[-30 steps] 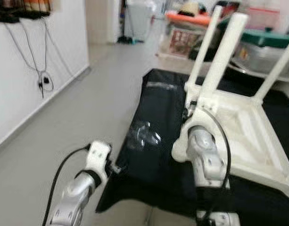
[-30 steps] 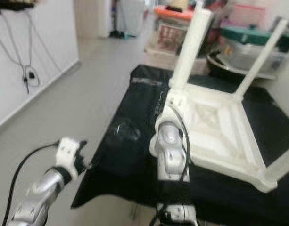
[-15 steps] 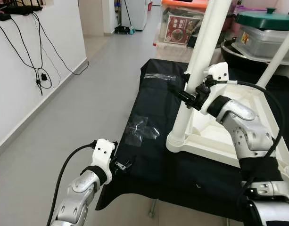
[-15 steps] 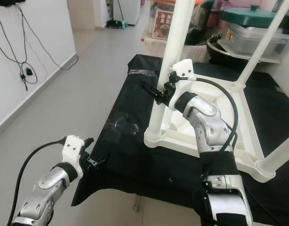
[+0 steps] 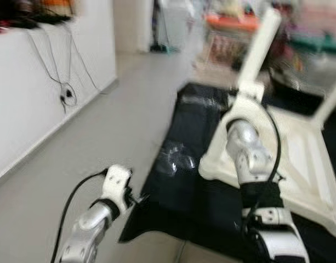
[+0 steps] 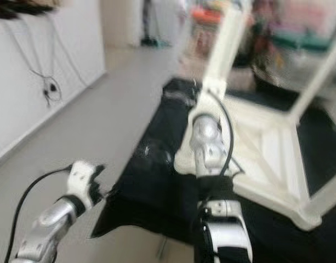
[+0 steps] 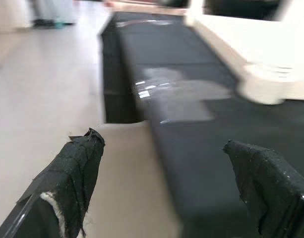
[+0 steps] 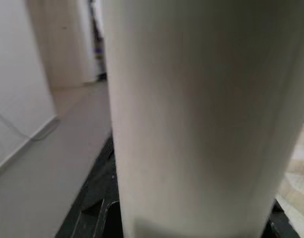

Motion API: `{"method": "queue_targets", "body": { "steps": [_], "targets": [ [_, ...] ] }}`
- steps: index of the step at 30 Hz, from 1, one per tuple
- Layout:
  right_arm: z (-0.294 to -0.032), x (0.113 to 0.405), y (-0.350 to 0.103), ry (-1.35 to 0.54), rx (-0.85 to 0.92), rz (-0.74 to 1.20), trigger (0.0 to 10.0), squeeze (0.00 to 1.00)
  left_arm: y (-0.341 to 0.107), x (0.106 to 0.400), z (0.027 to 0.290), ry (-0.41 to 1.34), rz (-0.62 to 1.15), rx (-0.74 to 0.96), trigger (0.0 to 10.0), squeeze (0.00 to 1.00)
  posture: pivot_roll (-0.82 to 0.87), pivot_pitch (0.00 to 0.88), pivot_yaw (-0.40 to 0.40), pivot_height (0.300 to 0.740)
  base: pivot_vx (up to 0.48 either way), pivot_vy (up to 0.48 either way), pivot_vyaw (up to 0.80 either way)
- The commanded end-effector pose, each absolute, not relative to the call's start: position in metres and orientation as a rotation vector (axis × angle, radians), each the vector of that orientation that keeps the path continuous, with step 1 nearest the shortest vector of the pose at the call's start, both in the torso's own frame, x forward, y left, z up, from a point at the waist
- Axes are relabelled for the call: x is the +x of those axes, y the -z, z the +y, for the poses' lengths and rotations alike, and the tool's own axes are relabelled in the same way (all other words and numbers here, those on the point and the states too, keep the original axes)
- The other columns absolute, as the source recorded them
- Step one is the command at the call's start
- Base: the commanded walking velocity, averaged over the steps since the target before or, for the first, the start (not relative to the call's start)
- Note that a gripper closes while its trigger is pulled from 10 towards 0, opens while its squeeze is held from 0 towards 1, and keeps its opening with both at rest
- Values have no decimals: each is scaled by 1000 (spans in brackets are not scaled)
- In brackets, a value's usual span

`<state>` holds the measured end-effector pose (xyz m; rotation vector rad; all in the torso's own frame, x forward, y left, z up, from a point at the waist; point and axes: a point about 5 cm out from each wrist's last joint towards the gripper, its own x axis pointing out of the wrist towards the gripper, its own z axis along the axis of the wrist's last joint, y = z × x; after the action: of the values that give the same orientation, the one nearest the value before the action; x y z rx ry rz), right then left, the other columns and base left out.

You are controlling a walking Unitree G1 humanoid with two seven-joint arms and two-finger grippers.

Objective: Building children table

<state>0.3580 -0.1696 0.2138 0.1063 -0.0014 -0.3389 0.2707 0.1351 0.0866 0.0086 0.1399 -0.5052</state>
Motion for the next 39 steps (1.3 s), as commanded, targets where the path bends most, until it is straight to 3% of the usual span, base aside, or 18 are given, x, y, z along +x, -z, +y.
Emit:
{"method": "queue_targets", "body": {
  "steps": [1, 4, 5, 11, 12, 15, 19, 20, 22, 23, 27, 30, 31, 32, 36, 37, 38, 39],
  "targets": [
    [-160, 331, -162, 361, 78, 214, 10000, 0, -90, 272, 132, 522, 134, 12, 10000, 0, 23, 0, -96, 740, 0, 0, 0],
    [-142, 320, -170, 211, 81, 146, 10000, 0, -90, 273, 131, 524, 133, 9, 10000, 0, 23, 0, -96, 740, 0, 0, 0],
    [-141, 324, -180, 106, 101, 82, 10000, 1000, -90, 273, 131, 524, 135, 9, 10000, 0, 17, 0, -89, 740, 0, 0, 0],
    [-151, 344, -212, -69, 71, -19, 10000, 1000, -90, 275, 130, 526, 133, 6, 10000, 0, 11, 0, -95, 740, 0, 0, 0],
    [-152, 348, -220, -84, 71, -26, 10000, 0, -90, 275, 131, 525, 133, 8, 10000, 0, 11, 0, -95, 740, 0, 0, 0],
    [-154, 359, -255, -479, 28, -141, 10000, 0, -89, 276, 128, 526, 130, -3, 10000, 0, 17, 0, -97, 740, 0, 0, 0],
    [-153, 357, -257, -599, -5, -164, 10000, 0, -89, 277, 126, 529, 128, -3, 10000, 0, 21, 0, -97, 740, 0, 0, 0],
    [-147, 356, -256, -686, -52, -171, 4078, 0, -90, 278, 125, 529, 126, -2, 10000, 0, 31, 0, -100, 740, 0, 0, 0],
    [-147, 356, -256, -686, -52, -171, 4078, 0, -90, 278, 125, 529, 126, -2, 10000, 0, 31, 0, -100, 740, 0, 0, 0],
    [-136, 350, -254, -817, -54, -169, 0, 0, -91, 279, 128, 517, 124, -7, 10000, 0, 27, 0, -103, 740, 0, 0, 0],
    [-119, 349, -248, -869, -42, -143, 0, 0, -91, 279, 134, 496, 125, -13, 10000, 0, 29, 0, -110, 740, 0, 0, 0],
    [-138, 379, -226, -173, 97, 52, 0, 0, -93, 278, 136, 486, 122, -34, 10000, 0, 26, 0, -105, 740, 0, 0, 0],
    [-138, 379, -226, -173, 97, 52, 0, 0, -93, 278, 136, 486, 122, -34, 10000, 0, 26, 0, -105, 740, 0, 0, 0],
    [-149, 372, -203, 150, 128, 150, 0, 0, -93, 278, 134, 486, 122, -39, 10000, 0, 32, 0, -105, 740, 0, 0, 0],
    [-147, 344, -172, 378, 164, 247, 0, 0, -93, 277, 133, 490, 123, -43, 10000, 0, 30, 0, -95, 740, 0, 0, 0],
    [-142, 335, -170, 369, 160, 226, 2431, 0, -92, 276, 134, 492, 126, -42, 10000, 0, 22, 0, -90, 740, 0, 0, 0],
    [-132, 328, -172, 305, 160, 217, 10000, 0, -91, 275, 135, 495, 131, -44, 10000, 0, 9, 0, -80, 740, 0, 0, 0],
    [-132, 328, -172, 305, 160, 217, 10000, 0, -91, 275, 135, 495, 131, -44, 10000, 0, 9, 0, -80, 740, 0, 0, 0]
  ]
}}
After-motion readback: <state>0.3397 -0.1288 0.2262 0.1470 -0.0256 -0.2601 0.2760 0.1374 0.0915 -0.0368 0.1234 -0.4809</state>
